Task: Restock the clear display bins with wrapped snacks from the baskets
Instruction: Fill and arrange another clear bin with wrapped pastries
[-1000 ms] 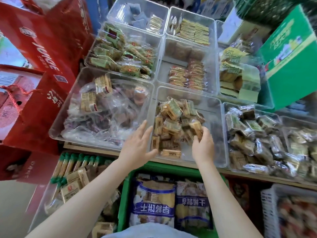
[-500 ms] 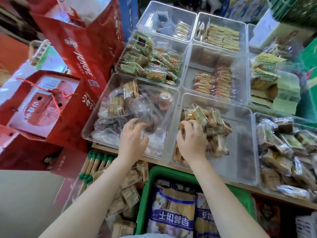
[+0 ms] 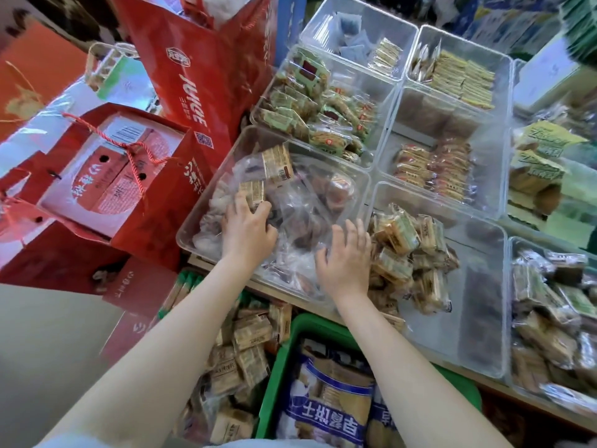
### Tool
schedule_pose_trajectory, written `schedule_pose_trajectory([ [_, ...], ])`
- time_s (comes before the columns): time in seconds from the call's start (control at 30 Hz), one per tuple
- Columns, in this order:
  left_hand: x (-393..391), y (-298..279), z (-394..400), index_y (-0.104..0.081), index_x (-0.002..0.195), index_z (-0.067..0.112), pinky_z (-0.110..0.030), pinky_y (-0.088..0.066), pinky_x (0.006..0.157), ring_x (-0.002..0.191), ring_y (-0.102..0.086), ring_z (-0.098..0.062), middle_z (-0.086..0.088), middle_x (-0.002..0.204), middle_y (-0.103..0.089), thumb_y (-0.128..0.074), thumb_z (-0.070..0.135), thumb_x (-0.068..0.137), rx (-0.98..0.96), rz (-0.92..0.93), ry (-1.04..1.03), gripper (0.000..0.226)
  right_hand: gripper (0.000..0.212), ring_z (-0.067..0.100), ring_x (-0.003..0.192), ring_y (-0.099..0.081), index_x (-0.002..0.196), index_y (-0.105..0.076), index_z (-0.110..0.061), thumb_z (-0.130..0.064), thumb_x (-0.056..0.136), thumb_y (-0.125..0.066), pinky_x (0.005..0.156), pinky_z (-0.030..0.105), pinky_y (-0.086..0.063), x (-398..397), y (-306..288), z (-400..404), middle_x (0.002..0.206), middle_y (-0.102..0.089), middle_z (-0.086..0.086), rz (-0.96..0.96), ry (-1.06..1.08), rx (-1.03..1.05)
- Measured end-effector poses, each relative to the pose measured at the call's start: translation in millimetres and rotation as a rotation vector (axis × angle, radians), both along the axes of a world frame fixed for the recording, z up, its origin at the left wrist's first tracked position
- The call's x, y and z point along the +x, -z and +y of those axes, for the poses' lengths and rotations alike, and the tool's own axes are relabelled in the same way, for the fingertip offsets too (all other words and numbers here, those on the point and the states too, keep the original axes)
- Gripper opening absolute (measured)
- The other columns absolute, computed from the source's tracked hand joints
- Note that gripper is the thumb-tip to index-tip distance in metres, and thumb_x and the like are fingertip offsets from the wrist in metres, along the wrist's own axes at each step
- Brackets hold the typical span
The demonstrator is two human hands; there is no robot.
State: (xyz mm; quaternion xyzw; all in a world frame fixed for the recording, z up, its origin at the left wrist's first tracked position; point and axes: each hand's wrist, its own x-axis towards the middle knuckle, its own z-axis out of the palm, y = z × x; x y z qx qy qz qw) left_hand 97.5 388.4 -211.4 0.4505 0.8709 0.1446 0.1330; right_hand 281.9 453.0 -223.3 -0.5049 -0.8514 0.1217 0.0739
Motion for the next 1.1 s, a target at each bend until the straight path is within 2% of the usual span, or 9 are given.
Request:
schedule_pose_trajectory([
  [0.17,30,-13,-29,-0.060,0.109,0.019,-0.036,-0.045,0.072,0.102,-0.048,-0.034,-0.016,0.121,-0.046,-0.066,0.016,0.088,0.274,-0.031,0.046,0.022,0.054,0.031,0.151,-0.014,0.144,-0.038,-0.011,-0.027,0.094,-0.051,0.125,0.050,-0.009,1,-1,-1,0.157,-0.031,0.015,0.069,0.001,-0.050],
  [0.3,42,-33,-39,-0.055,0.114,0.025,-0.043,-0.053,0.064,0.089,-0.055,-0.028,-0.007,0.115,-0.051,-0.060,0.019,0.095,0.370,-0.155,0.308,0.021,0.067,0.026,0.152,-0.016,0.152,-0.029,-0.013,-0.028,0.094,-0.058,0.123,0.051,-0.018,9,-18,-14,0.160,-0.030,0.009,0.261,-0.069,-0.066],
  [0.4,60,-49,-37,-0.052,0.121,0.030,-0.040,-0.053,0.064,0.085,-0.059,-0.021,-0.001,0.115,-0.054,-0.056,0.024,0.098,0.396,-0.238,0.494,0.024,0.060,0.025,0.147,-0.031,0.147,-0.040,-0.015,-0.026,0.092,-0.060,0.121,0.046,-0.026,31,-37,-35,0.153,-0.042,0.006,0.398,-0.169,-0.036],
  [0.53,110,-50,-23,-0.046,0.140,0.027,-0.038,-0.053,0.075,0.099,-0.060,-0.022,-0.004,0.129,-0.053,-0.049,0.029,0.099,0.482,-0.277,0.571,0.041,0.037,0.017,0.108,-0.059,0.123,-0.062,-0.010,-0.016,0.088,-0.074,0.095,0.035,-0.051,86,-56,-37,0.116,-0.067,0.003,0.555,-0.032,0.073],
  [0.6,134,-36,-11,-0.033,0.151,0.027,-0.042,-0.051,0.093,0.121,-0.052,-0.023,-0.005,0.147,-0.041,-0.052,0.032,0.099,0.383,-0.251,0.498,0.056,0.037,0.018,0.102,-0.059,0.121,-0.063,-0.009,-0.019,0.087,-0.076,0.088,0.030,-0.050,116,-60,-28,0.111,-0.067,0.005,0.500,0.157,0.112],
  [0.7,157,-5,3,-0.009,0.157,0.031,-0.044,-0.021,0.121,0.151,-0.012,-0.024,-0.003,0.166,-0.008,-0.041,0.049,0.100,0.010,-0.137,0.450,0.067,0.034,0.022,0.102,-0.058,0.122,-0.062,-0.010,-0.020,0.090,-0.072,0.084,0.030,-0.047,162,-58,-10,0.109,-0.065,0.005,0.386,0.388,0.021],
  [0.8,163,9,5,-0.008,0.158,0.026,-0.044,-0.012,0.124,0.153,-0.004,-0.024,-0.003,0.166,-0.008,-0.030,0.054,0.100,-0.071,-0.051,0.460,0.067,0.035,0.025,0.109,-0.057,0.127,-0.062,-0.016,-0.020,0.092,-0.067,0.086,0.030,-0.043,200,-53,4,0.116,-0.063,0.005,0.198,0.408,-0.246],
  [0.93,165,9,2,-0.009,0.158,0.026,-0.047,-0.018,0.123,0.153,-0.004,-0.025,-0.003,0.166,0.002,-0.031,0.051,0.099,-0.029,-0.033,0.470,0.068,0.035,0.023,0.107,-0.061,0.128,-0.065,-0.021,-0.023,0.093,-0.067,0.080,0.028,-0.044,214,-35,11,0.122,-0.067,0.001,-0.036,0.362,-0.637],
  [1.1,166,6,2,-0.007,0.157,0.025,-0.044,-0.028,0.118,0.151,-0.013,-0.027,-0.006,0.166,0.010,-0.038,0.050,0.096,-0.039,-0.056,0.432,0.072,0.022,0.026,0.099,-0.062,0.116,-0.068,-0.015,-0.020,0.097,-0.056,0.082,0.037,-0.054,195,-42,16,0.114,-0.066,0.005,0.018,0.412,-0.451],
])
